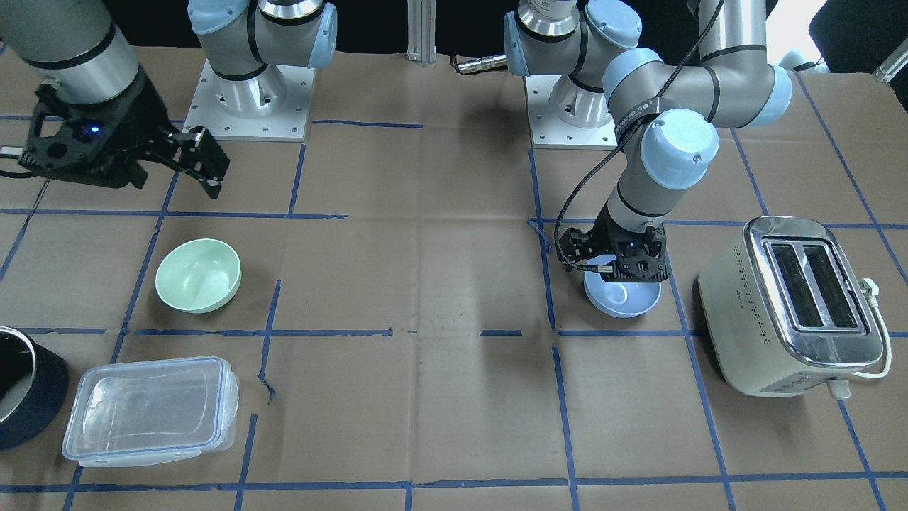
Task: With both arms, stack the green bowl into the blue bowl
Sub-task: 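Lower the left gripper to the blue bowl while right lowers to green bowl, then slide the blue bowl to center with left gripper while right lifts green bowl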
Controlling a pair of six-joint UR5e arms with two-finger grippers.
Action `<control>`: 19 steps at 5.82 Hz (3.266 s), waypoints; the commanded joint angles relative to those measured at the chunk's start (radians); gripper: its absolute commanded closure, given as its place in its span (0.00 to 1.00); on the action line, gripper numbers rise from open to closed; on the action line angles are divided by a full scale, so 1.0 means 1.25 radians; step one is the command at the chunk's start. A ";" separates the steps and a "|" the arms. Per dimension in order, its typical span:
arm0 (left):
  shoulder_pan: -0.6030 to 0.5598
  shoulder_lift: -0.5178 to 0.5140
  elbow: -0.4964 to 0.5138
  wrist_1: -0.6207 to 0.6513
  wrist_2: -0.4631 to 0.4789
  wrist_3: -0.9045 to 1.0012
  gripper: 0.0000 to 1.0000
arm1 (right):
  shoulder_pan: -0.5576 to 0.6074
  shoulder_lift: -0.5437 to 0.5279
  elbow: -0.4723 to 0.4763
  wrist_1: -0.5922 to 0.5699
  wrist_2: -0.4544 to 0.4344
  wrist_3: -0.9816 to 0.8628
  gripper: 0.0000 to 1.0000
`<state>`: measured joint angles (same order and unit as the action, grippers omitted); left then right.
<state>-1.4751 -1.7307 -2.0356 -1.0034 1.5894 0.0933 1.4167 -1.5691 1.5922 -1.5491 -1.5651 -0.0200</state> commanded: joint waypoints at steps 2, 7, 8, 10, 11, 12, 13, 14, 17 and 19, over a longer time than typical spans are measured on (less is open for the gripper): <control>0.000 -0.066 -0.016 0.041 0.002 0.003 0.38 | -0.168 0.013 0.029 -0.001 -0.002 -0.195 0.00; -0.037 -0.054 0.010 0.041 0.005 -0.075 1.00 | -0.168 0.137 0.269 -0.362 -0.048 -0.191 0.00; -0.110 -0.059 0.049 0.041 0.000 -0.131 1.00 | -0.168 0.162 0.283 -0.366 -0.045 -0.185 0.00; -0.276 -0.153 0.209 0.043 -0.003 -0.213 1.00 | -0.166 0.178 0.347 -0.415 -0.040 -0.190 0.00; -0.370 -0.213 0.305 0.042 0.003 -0.221 1.00 | -0.166 0.178 0.367 -0.453 -0.039 -0.190 0.00; -0.400 -0.276 0.348 0.042 -0.005 -0.196 1.00 | -0.166 0.178 0.374 -0.475 -0.038 -0.184 0.29; -0.430 -0.303 0.358 0.047 -0.006 -0.169 1.00 | -0.168 0.177 0.371 -0.474 -0.038 -0.184 0.64; -0.440 -0.314 0.360 0.046 -0.009 -0.170 0.99 | -0.168 0.175 0.363 -0.473 -0.039 -0.184 0.89; -0.446 -0.285 0.360 0.033 -0.029 -0.175 0.02 | -0.160 0.146 0.288 -0.408 -0.039 -0.149 0.92; -0.372 -0.119 0.366 -0.175 -0.030 -0.140 0.02 | -0.159 0.128 0.099 -0.150 0.022 -0.150 0.94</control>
<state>-1.9909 -1.9824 -1.5822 -1.0844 1.5523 -0.1099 1.2171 -1.3942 1.8224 -1.8767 -1.5847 -0.2081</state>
